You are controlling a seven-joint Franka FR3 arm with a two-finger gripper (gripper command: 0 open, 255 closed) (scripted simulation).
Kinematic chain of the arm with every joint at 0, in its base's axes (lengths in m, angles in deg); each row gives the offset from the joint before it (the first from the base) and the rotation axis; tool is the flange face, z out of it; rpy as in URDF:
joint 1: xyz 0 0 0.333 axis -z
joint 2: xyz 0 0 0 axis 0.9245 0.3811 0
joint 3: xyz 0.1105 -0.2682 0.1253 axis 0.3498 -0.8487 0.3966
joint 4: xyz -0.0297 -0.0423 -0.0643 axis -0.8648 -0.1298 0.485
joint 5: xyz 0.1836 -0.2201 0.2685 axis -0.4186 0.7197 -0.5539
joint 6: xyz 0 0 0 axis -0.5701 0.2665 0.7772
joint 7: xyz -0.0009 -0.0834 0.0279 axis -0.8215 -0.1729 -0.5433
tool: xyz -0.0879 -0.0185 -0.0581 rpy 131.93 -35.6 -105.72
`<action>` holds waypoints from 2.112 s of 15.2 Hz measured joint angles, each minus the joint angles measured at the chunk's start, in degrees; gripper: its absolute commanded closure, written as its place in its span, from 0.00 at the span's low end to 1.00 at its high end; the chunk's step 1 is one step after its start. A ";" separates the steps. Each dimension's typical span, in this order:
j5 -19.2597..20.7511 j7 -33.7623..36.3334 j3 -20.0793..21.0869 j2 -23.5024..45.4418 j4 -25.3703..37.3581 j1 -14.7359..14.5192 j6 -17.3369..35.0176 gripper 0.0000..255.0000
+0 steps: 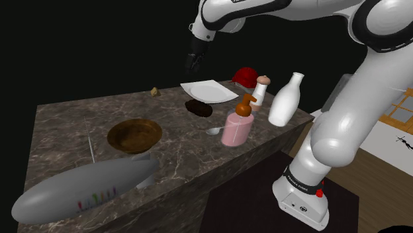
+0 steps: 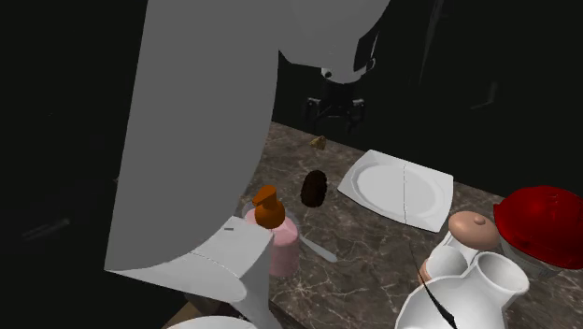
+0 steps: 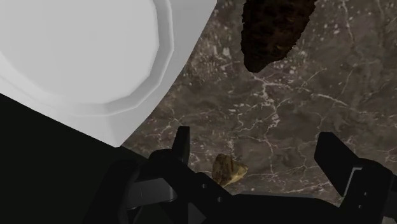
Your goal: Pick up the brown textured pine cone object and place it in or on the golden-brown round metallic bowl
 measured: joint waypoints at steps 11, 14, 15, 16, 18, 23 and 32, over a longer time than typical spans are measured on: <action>-0.03 -1.37 0.55 5.80 -0.37 -0.59 6.04 0.00; -0.04 -1.38 0.54 5.84 -0.41 -0.59 6.14 0.00; -0.04 -1.38 0.54 5.84 -0.41 -0.59 6.14 0.00; -0.04 -1.38 0.54 5.84 -0.41 -0.59 6.14 1.00; -0.04 -1.38 0.54 5.84 -0.41 -0.59 6.14 1.00; -0.04 -1.38 0.54 5.84 -0.41 -0.59 6.14 1.00; 8.27 8.36 2.18 4.74 -4.44 -2.77 2.18 0.00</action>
